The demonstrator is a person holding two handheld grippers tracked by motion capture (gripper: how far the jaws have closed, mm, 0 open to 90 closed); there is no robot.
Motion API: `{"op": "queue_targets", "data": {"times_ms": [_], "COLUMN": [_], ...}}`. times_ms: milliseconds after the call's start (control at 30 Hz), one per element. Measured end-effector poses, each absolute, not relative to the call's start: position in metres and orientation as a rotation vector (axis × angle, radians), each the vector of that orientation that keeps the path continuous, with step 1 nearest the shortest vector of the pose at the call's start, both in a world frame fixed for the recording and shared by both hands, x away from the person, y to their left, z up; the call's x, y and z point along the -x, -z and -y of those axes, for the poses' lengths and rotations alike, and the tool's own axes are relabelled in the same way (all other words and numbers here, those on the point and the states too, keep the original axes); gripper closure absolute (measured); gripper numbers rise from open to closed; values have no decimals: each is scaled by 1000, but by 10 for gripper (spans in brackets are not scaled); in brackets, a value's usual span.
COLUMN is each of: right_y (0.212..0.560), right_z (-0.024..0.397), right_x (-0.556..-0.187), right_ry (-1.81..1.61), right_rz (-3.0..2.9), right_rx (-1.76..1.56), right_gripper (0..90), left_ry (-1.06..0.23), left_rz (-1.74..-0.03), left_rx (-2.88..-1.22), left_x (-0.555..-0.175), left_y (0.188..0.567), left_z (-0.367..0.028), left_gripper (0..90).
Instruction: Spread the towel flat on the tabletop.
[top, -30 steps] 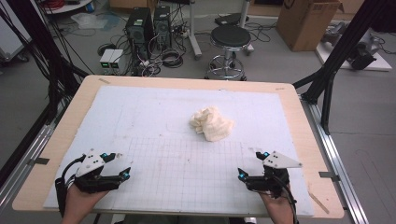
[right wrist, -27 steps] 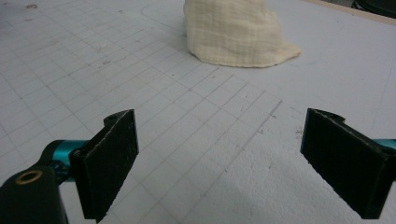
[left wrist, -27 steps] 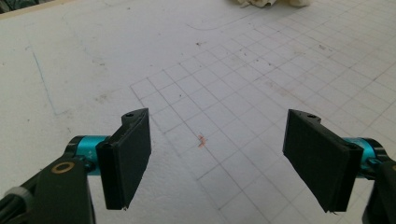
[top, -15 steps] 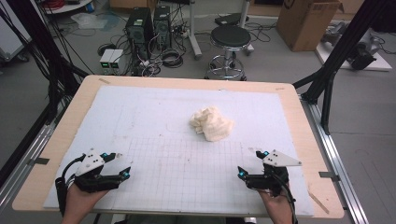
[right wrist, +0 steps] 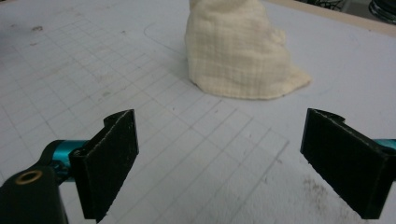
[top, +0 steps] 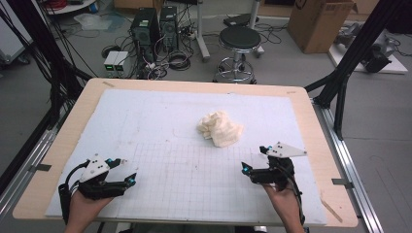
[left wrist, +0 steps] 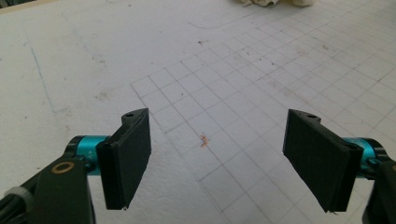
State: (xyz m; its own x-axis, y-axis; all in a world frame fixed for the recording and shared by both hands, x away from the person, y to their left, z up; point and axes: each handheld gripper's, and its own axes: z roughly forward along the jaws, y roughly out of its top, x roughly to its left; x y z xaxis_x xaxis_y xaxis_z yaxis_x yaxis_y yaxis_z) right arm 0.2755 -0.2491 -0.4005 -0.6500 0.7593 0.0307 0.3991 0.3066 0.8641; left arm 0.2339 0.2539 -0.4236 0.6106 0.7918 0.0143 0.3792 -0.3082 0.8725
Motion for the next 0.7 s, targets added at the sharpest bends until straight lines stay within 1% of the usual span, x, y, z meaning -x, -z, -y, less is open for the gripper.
{"op": "queue_targets", "data": {"times_ms": [133,233,300,433,533,567,633,700], "right_y": [380,373,364,358,351,351,350,351], "right_z": [238,234,226,216,200,200,186,182], "right_x": [-287,-293,-305,-317,-336,-336,-350,-355], "right_ry": [-1276,-1299,-1302,-1285,-1278,-1278,-1262,-1258], "right_rz": [-2204,-2199,-2202,-2210,-2233,-2233,-2244,-2250], "right_rx": [-980,-971,-962,-952,-936,-936,-912,-909], "right_gripper": [107,107,107,108,154,154,158,166], "left_ry": [-563,-562,-566,-563,-560,-561,-564,-564], "left_rz": [-924,-921,-920,-920,-919,-919,-919,-916], "left_rx": [-1916,-1915,-1910,-1908,-1909,-1909,-1910,-1913], "left_x": [-234,-234,-233,-234,-234,-234,-234,-233], "left_y": [423,422,423,422,422,422,422,422], "left_z": [-253,-254,-254,-255,-255,-255,-254,-255], "left_gripper": [241,241,241,241,241,241,241,241]}}
